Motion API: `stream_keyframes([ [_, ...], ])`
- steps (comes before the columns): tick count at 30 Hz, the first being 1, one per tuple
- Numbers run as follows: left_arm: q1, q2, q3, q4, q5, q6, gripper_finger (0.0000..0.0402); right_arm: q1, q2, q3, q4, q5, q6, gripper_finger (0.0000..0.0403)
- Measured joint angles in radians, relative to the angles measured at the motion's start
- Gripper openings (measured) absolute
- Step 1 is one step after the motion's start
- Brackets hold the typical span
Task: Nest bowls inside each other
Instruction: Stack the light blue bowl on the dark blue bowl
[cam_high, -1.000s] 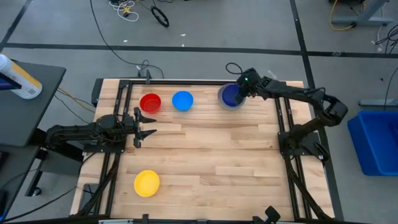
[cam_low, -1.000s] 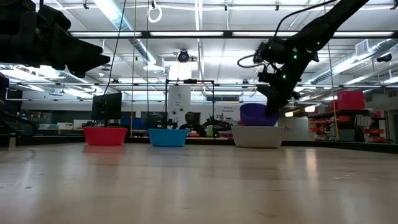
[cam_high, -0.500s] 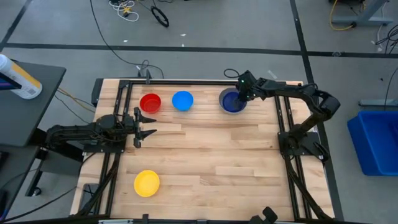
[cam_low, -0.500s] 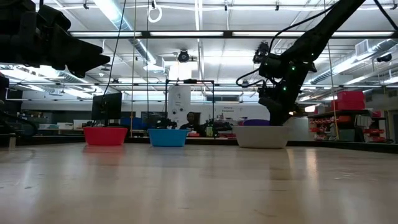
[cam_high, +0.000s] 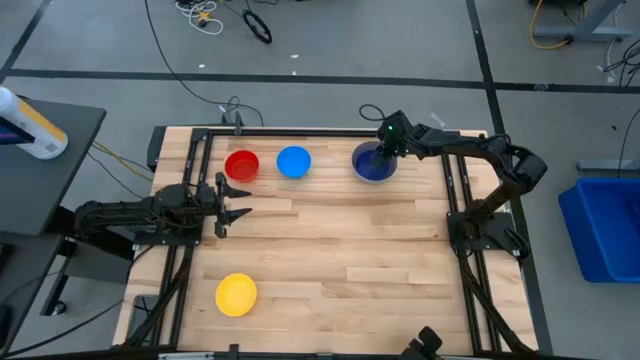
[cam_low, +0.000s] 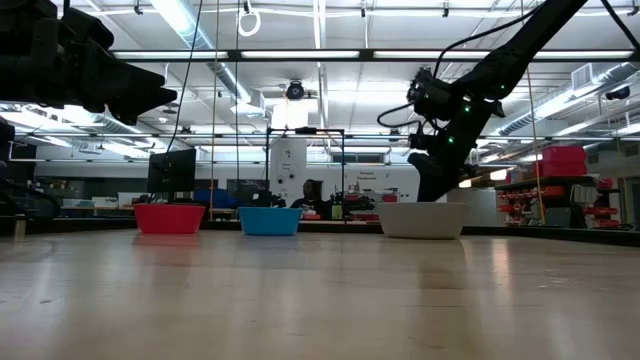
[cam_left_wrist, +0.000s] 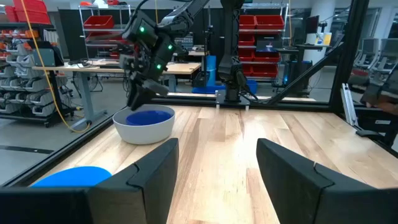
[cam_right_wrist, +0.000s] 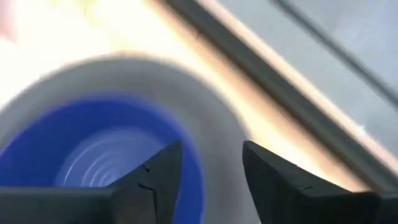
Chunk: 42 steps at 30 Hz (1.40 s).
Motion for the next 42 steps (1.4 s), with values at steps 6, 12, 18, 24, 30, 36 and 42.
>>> stream_keyframes([
  [6, 0.000, 0.003, 0.000, 0.000, -0.001, 0.001, 0.0224, 0.061, -0.021, 0.056, 0.129, -0.073, 0.015, 0.0191],
  [12, 0.000, 0.042, 0.000, 0.001, -0.010, 0.011, 0.0224, 0.163, 0.033, 0.216, 0.098, -0.232, 0.071, 0.0185],
  [18, 0.000, 0.075, -0.001, 0.018, -0.030, 0.003, 0.0224, 0.230, 0.201, 0.436, -0.026, -0.310, 0.136, 0.0184],
  [24, 0.000, 0.085, -0.003, 0.034, -0.034, -0.003, 0.0224, 0.270, 0.405, 0.641, -0.153, -0.345, 0.153, 0.0181],
  [30, 0.000, 0.085, -0.003, 0.039, -0.034, -0.008, 0.0224, 0.274, 0.521, 0.781, -0.206, -0.380, 0.170, 0.0181],
  [36, 0.000, 0.085, -0.003, 0.045, -0.034, -0.008, 0.0224, 0.250, 0.573, 0.831, -0.236, -0.410, 0.208, 0.0181],
  [42, 0.000, 0.085, -0.002, 0.054, -0.034, -0.008, 0.0224, 0.237, 0.578, 0.831, -0.211, -0.446, 0.246, 0.0177],
])
